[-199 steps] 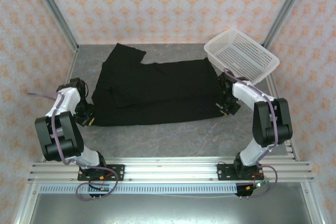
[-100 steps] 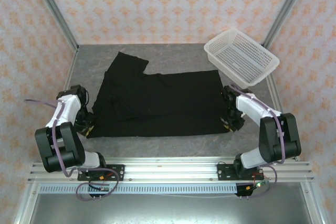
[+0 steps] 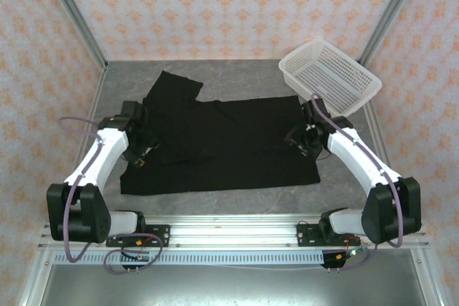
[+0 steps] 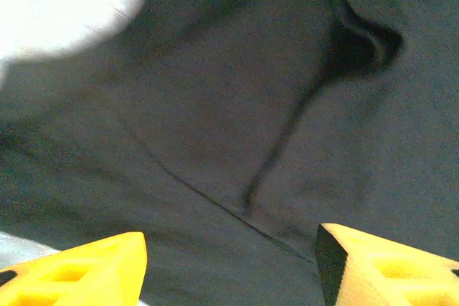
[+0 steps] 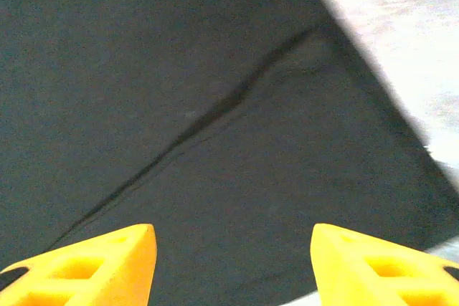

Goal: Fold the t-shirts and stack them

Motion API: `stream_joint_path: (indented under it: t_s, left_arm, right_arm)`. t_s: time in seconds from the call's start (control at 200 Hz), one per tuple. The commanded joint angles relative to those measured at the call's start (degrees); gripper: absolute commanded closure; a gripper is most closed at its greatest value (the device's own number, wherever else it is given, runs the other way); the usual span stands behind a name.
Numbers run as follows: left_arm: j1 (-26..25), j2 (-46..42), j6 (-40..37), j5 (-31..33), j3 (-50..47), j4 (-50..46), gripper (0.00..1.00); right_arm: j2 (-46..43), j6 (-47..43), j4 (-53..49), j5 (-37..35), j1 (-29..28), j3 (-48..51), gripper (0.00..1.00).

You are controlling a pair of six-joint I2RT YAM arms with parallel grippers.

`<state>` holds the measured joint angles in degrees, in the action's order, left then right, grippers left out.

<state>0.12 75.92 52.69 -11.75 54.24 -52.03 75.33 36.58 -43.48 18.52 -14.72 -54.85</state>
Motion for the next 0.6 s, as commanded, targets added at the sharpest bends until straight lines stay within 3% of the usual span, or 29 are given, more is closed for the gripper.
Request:
stream_joint_path:
  t_s: [0.0,0.22,0.45,0.535,0.595]
  left_arm:
    - [-2.32,4.77,6.32,-4.96,-1.59,6.11,0.35]
    - [-3.71,11.47,6.76,-4.23,-1.62,8.87,0.38]
    - [-5.09,15.55,6.54,-0.88,0.69,5.41,0.44]
    - [-5.30,16.00,6.99,-0.43,0.93,6.29,0.50]
    - [-5.39,16.64,7.12,0.04,1.45,6.84,0.59]
  right_arm:
    - [1.43,-1.26,6.39,6.88,-1.05,0.50,0.40]
    - [2.98,-1.20,7.06,8.44,-1.30,-0.50,0.38]
    - [2.72,-0.29,7.14,8.10,-1.28,0.33,0.38]
    - [2.94,0.24,7.62,8.24,-1.28,0.53,0.39]
    - [3.15,0.41,7.63,8.24,-1.29,0.36,0.40]
